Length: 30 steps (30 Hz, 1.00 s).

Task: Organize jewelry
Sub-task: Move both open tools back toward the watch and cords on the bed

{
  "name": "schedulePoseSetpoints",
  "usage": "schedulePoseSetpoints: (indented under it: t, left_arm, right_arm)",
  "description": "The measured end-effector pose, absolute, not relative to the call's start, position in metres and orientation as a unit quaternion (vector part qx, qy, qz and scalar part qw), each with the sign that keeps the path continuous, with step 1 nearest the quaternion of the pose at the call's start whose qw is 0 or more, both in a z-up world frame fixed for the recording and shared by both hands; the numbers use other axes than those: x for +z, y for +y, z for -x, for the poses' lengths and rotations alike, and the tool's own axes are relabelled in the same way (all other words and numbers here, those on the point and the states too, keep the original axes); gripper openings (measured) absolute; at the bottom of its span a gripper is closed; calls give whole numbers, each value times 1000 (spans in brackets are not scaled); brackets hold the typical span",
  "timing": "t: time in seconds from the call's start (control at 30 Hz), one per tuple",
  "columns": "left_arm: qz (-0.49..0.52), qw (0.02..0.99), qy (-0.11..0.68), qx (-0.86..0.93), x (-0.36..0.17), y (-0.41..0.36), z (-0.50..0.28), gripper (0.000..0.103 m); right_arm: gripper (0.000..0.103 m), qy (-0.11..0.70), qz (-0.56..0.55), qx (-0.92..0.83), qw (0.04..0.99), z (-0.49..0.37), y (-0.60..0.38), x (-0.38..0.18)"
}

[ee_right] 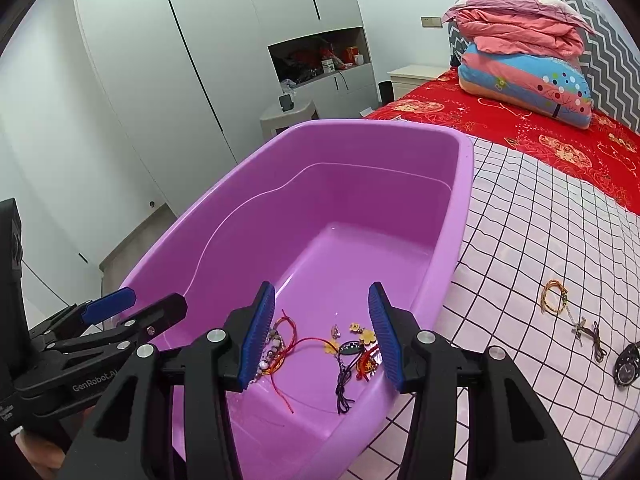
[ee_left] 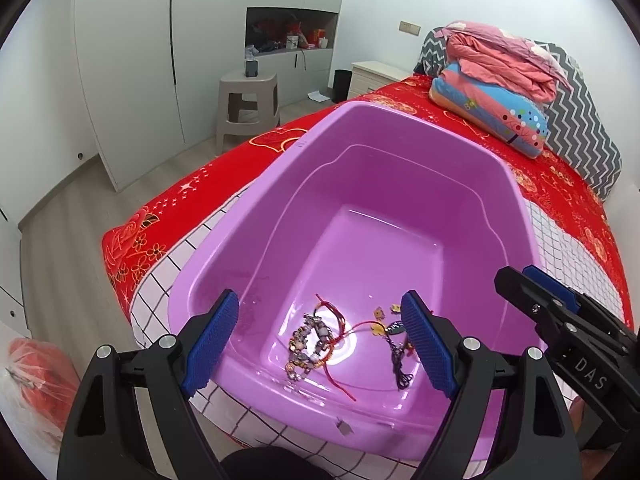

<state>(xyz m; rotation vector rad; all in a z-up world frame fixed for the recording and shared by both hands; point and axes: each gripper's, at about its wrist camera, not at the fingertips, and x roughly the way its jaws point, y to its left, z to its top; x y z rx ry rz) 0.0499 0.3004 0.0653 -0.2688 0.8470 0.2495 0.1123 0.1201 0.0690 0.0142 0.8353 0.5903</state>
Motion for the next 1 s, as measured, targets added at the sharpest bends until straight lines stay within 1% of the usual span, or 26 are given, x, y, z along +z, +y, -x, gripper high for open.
schedulePoseSetpoints:
  t: [0.07, 0.13, 0.27, 0.4, 0.47, 0.67, 0.73, 1.0]
  left_arm:
    - [129, 896, 408, 118, 67, 298, -47, 85]
    - [123, 897, 407, 121, 68, 294, -44, 85]
    - [113, 900, 402, 124, 72, 284, -35, 87]
    - [110, 907, 390, 119, 79, 271, -28, 89]
    - [108, 910, 385, 114, 82, 263, -24, 90]
    - [108, 921, 364, 91, 91, 232, -12, 92]
    - [103, 922, 364, 80, 91, 219, -10, 95]
    - [85, 930, 357, 29, 87, 162, -2, 95]
  right_arm:
    - [47, 396, -6, 283, 874, -108, 116, 71]
    - [49, 391, -7, 282, 876, -104, 111, 72]
    - [56, 385, -13, 279, 880, -94, 99, 75]
    - [58, 377, -21, 272, 885, -85, 82, 79]
    - [61, 372, -29, 265, 889, -80, 69, 82]
    - [62, 360, -52, 234, 902, -59, 25, 82]
    - [62, 356, -61, 222, 906, -50, 7, 81]
    - [62, 362, -82, 159, 915, -22, -66, 61]
